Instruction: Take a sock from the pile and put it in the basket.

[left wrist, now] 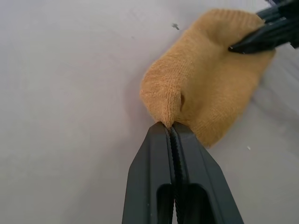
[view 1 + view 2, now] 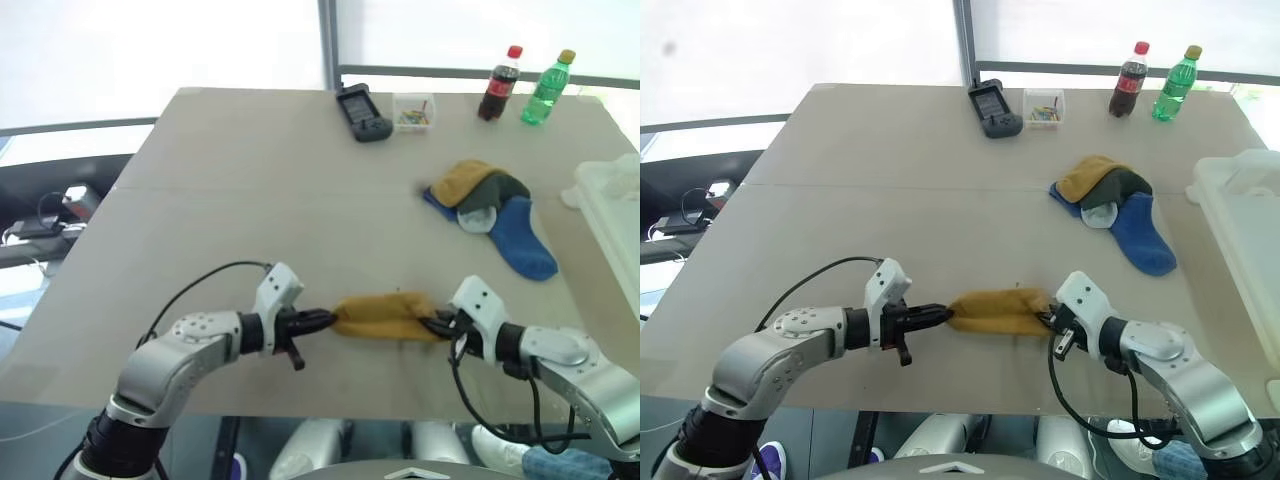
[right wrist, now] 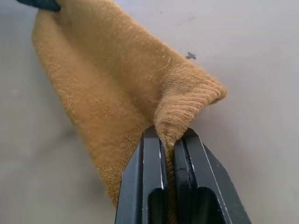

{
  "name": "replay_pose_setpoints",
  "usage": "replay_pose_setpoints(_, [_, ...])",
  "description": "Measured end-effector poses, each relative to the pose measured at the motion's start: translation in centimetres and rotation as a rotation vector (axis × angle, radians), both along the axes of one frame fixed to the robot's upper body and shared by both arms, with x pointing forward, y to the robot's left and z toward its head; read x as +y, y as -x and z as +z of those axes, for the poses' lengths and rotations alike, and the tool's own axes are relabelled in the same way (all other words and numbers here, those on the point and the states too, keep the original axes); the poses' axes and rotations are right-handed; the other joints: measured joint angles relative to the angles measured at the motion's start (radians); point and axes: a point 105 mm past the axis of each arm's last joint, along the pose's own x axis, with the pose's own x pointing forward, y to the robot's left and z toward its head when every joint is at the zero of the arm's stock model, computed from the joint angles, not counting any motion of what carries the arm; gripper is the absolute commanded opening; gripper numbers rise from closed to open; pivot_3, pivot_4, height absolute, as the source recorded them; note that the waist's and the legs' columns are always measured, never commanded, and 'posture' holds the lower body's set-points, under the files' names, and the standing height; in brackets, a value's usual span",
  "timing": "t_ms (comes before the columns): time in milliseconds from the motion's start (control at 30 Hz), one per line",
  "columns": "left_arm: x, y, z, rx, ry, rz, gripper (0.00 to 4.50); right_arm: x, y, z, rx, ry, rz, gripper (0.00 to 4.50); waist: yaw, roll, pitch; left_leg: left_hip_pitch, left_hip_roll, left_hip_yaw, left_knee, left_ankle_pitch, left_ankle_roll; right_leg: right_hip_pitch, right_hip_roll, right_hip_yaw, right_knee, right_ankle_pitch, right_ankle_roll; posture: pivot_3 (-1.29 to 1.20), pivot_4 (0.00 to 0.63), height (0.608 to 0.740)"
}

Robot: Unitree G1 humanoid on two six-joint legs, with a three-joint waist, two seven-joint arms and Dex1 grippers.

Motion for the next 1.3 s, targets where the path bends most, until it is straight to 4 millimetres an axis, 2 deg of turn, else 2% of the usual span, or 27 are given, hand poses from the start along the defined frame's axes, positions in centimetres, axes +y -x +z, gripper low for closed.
replay_pose_setpoints(33, [-0.1,-0.3,0.0,-0.012,0.0,0.011,0.05,0.0,-0.2,0.0,-0.01,0.004,-0.002,0.0,0.0,0.0,0.0,0.0,0.0,0.0,0.0,0.0,0.0,0.0,0.0,0.0,0.0,0.0,0.0,0.0,0.15,0.74])
replay_pose_setpoints(67, [-0.3,-0.7,0.0,-0.019,0.001,0.019,0.01,-0.1,-0.4,-0.1,-0.018,0.006,-0.002,0.36,0.0,0.0,0.0,0.0,0.0,0.0,0.0,0.0,0.0,0.0,0.0,0.0,0.0,0.0,0.0,0.0,0.15,0.74])
replay_pose_setpoints(100, [-0.3,-0.7,0.0,-0.022,0.0,0.021,0.3,-0.1,-0.5,-0.1,-0.021,0.008,-0.003,0.74,-0.001,-0.001,0.0,0.0,0.0,0.0,0.0,0.0,0.0,0.0,0.0,0.0,0.0,0.0,0.0,0.0,0.15,0.74])
replay_pose_setpoints(133, [-0.5,-1.0,0.0,-0.028,0.002,0.026,0.6,-0.2,-0.7,-0.1,-0.033,0.014,-0.01,0.8,-0.001,-0.001,-0.001,0.0,0.0,0.0,0.0,0.0,0.0,0.0,0.0,0.0,0.0,0.0,0.0,0.0,0.15,0.74])
replay_pose_setpoints(167, [-0.9,-1.2,0.0,-0.026,0.015,0.027,0.82,-0.4,-1.1,-0.1,-0.049,0.021,-0.017,1.26,-0.001,-0.001,-0.001,0.0,0.0,0.0,0.0,0.0,0.0,0.0,0.0,0.0,0.001,0.0,0.0,0.0,0.15,0.74])
replay_pose_setpoints(233, [-1.2,-1.4,-0.1,-0.021,0.026,0.029,1.56,-0.6,-1.3,-0.1,-0.066,0.031,-0.024,1.96,-0.002,-0.003,-0.002,0.001,0.0,0.0,0.001,0.0,0.0,0.0,0.0,0.0,0.001,0.0,0.0,0.0,0.15,0.74])
replay_pose_setpoints(300, [-1.4,-1.7,0.1,-0.026,0.031,0.03,2.63,-0.9,-1.7,0.0,-0.085,0.045,-0.038,3.11,-0.002,-0.004,-0.003,0.001,0.0,0.0,0.001,0.0,0.0,0.0,0.0,0.0,0.001,0.0,0.0,0.0,0.15,0.74])
replay_pose_setpoints(367, [-1.4,-1.6,0.3,-0.025,0.036,0.017,3.38,-1.2,-1.9,0.1,-0.096,0.052,-0.055,3.92,-0.003,-0.004,-0.003,0.001,0.0,0.0,0.0,0.0,0.0,0.0,0.0,0.0,0.001,0.0,0.0,0.0,0.15,0.74])
replay_pose_setpoints(433, [-1.5,-1.4,0.4,-0.023,0.043,0.003,4.13,-1.5,-1.9,0.2,-0.099,0.054,-0.066,4.5,-0.003,-0.004,-0.003,0.001,0.0,0.0,0.0,0.0,0.0,0.0,0.001,0.0,0.001,0.0,0.0,0.0,0.15,0.74])
replay_pose_setpoints(500, [-1.5,-1.2,0.5,-0.021,0.047,-0.009,4.13,-1.6,-1.8,0.3,-0.098,0.055,-0.071,4.5,-0.003,-0.004,-0.003,0.001,0.0,0.0,0.0,0.0,0.0,0.0,0.001,0.0,0.001,0.0,0.0,0.0,0.15,0.74])
replay_pose_setpoints(600, [0.4,-0.9,1.6,-0.098,0.067,0.03,4.13,-2.2,-0.7,1.2,-0.053,-0.015,-0.077,4.5,-0.006,-0.003,-0.002,-0.001,0.001,0.001,0.0,0.0,0.0,0.0,0.001,0.002,0.0,0.0,0.0,0.0,0.15,0.74])
replay_pose_setpoints(700, [2.2,-1.7,4.5,-0.263,0.115,0.096,4.13,-3.0,-2.4,4.9,-0.177,-0.045,-0.097,4.5,-0.004,-0.003,-0.001,0.001,0.001,0.002,0.0,0.0,0.0,0.0,0.001,0.001,0.0,0.001,0.0,0.0,0.15,0.74])
replay_pose_setpoints(767, [2.5,-1.7,5.5,-0.335,0.137,0.1,4.13,-2.8,-4.4,6.9,-0.272,-0.038,-0.105,4.5,-0.004,-0.003,-0.001,0.001,0.001,0.002,0.0,0.0,0.0,0.0,0.001,0.001,0.0,0.001,0.0,0.0,0.15,0.74])
replay_pose_setpoints(800, [2.6,-1.7,5.8,-0.359,0.154,0.111,4.13,-3.0,-6.2,7.5,-0.317,-0.019,-0.129,4.5,-0.006,-0.003,-0.001,0.002,0.001,0.003,0.0,0.0,0.0,0.0,0.001,0.002,0.0,0.001,0.0,0.0,0.15,0.74])
replay_pose_setpoints(867, [2.6,-1.8,6.3,-0.399,0.168,0.116,4.13,-3.9,-9.0,7.9,-0.37,0.042,-0.185,4.5,-0.003,-0.004,-0.001,0.001,0.001,0.003,0.0,0.0,0.0,0.0,0.001,0.001,0.0,0.002,0.0,0.0,0.15,0.74])
replay_pose_setpoints(900, [2.6,-1.8,6.4,-0.408,0.168,0.117,4.13,-3.9,-9.5,7.9,-0.377,0.054,-0.192,4.5,-0.002,-0.004,-0.001,0.0,0.001,0.002,0.0,0.0,0.0,0.0,0.001,0.001,-0.001,0.002,0.0,0.0,0.15,0.74])
replay_pose_setpoints(933, [3.0,-1.9,6.5,-0.433,0.157,0.138,4.13,-3.3,-11.5,7.6,-0.391,0.066,-0.19,4.5,-0.007,-0.004,-0.001,0.001,0.001,0.003,0.0,0.0,0.0,0.0,0.001,0.001,-0.001,0.002,0.0,0.0,0.15,0.74])
replay_pose_setpoints(967, [2.9,-2.1,6.8,-0.455,0.16,0.141,4.13,-3.2,-12.6,7.3,-0.395,0.077,-0.203,4.5,-0.011,-0.004,-0.001,0.0,0.001,0.004,0.0,0.0,0.0,0.0,0.001,0.002,-0.001,0.002,0.0,0.0,0.15,0.74])
replay_pose_setpoints(1000, [3.2,-2.2,7.3,-0.487,0.168,0.158,4.13,-2.5,-14.9,6.6,-0.404,0.112,-0.206,4.5,-0.021,-0.004,-0.001,0.001,0.002,0.005,0.0,0.0,0.0,0.0,0.001,0.003,0.0,0.002,0.0,0.0,0.15,0.74])
replay_pose_setpoints(1033, [3.1,-2.2,7.4,-0.496,0.171,0.158,4.13,-2.5,-15.4,6.5,-0.408,0.129,-0.211,4.5,-0.024,-0.004,-0.001,0.0,0.002,0.005,0.0,0.0,0.0,0.0,0.001,0.003,-0.001,0.002,0.0,0.0,0.15,0.74])
replay_pose_setpoints(1067, [3.4,-2.0,7.6,-0.512,0.171,0.169,4.13,-2.4,-17.1,5.9,-0.422,0.168,-0.219,4.5,-0.029,-0.004,-0.001,0.0,0.002,0.004,-0.001,0.0,0.0,-0.001,0.001,0.002,-0.001,0.002,0.0,0.0,0.15,0.74])
replay_pose_setpoints(1167, [4.1,-1.7,7.5,-0.507,0.176,0.193,4.13,-2.4,-19.3,5.3,-0.435,0.201,-0.241,4.5,-0.036,-0.004,-0.001,-0.001,0.001,0.004,-0.001,0.0,0.0,-0.002,-0.001,-0.003,-0.002,0.002,0.0,0.0,0.15,0.74])
replay_pose_setpoints(1300, [4.1,-0.8,8.1,-0.495,0.188,0.177,4.13,-2.0,-20.9,6.0,-0.473,0.219,-0.242,4.5,-0.047,-0.004,0.0,-0.001,0.002,0.004,-0.001,0.0,0.0,-0.002,0.0,-0.005,-0.001,0.002,-0.001,0.0,0.15,0.74])
